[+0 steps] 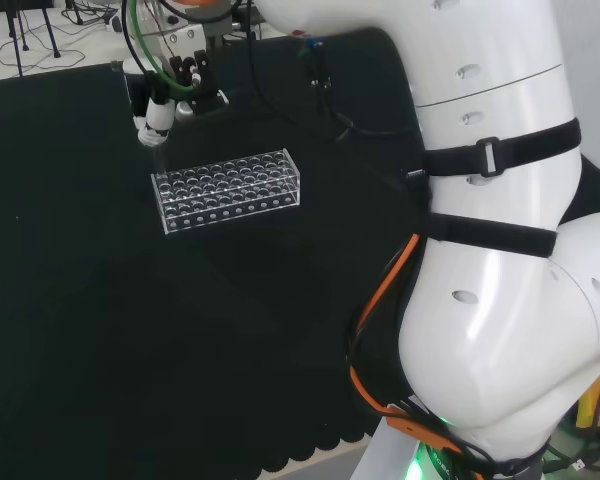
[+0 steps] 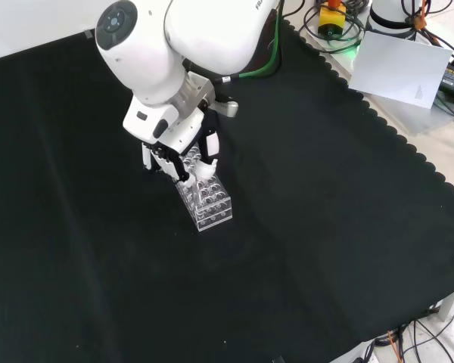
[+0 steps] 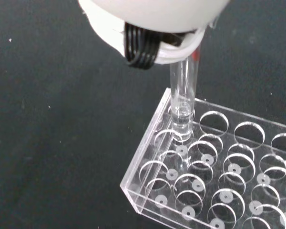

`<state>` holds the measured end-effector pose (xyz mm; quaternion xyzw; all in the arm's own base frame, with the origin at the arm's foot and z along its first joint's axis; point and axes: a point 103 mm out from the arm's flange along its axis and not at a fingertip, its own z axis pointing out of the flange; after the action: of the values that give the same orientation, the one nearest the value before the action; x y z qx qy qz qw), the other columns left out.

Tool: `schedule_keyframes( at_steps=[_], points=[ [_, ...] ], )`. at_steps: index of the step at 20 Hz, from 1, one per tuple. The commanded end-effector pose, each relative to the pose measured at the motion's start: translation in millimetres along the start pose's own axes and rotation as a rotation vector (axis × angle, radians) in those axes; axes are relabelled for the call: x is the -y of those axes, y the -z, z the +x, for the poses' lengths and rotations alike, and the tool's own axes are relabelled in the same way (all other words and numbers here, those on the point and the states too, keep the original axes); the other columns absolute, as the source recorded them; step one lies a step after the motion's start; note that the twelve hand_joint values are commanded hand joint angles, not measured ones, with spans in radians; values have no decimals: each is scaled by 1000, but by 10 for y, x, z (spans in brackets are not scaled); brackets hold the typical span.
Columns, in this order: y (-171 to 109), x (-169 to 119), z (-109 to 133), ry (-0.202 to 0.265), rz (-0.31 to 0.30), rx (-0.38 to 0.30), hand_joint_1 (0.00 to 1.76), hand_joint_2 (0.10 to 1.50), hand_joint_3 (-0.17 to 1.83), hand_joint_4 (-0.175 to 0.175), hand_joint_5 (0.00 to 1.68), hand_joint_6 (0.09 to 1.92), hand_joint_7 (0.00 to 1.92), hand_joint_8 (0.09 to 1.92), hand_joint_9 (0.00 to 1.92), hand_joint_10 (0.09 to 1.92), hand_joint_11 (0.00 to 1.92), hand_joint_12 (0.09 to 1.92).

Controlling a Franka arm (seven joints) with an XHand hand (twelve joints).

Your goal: Pick up the test tube.

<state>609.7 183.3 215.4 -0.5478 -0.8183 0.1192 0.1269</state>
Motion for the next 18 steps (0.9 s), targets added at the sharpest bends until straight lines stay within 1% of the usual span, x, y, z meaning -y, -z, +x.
schedule_keyframes(
  at_steps=[1,7,14,18],
  points=[
    [128,15,-18,-1,-27,-9,1439,625,598,-175,1383,236,1484,555,1429,262,934,1161],
    [293,50,-36,2,-59,-21,1439,624,598,-175,1385,226,1485,552,1436,252,935,1161],
    [481,111,-100,-11,-66,-59,1439,625,596,-175,1389,214,1483,557,1443,240,935,1161],
    [585,173,-151,-17,-71,-77,1439,631,582,-175,1403,175,1481,557,1458,206,935,1159]
  ],
)
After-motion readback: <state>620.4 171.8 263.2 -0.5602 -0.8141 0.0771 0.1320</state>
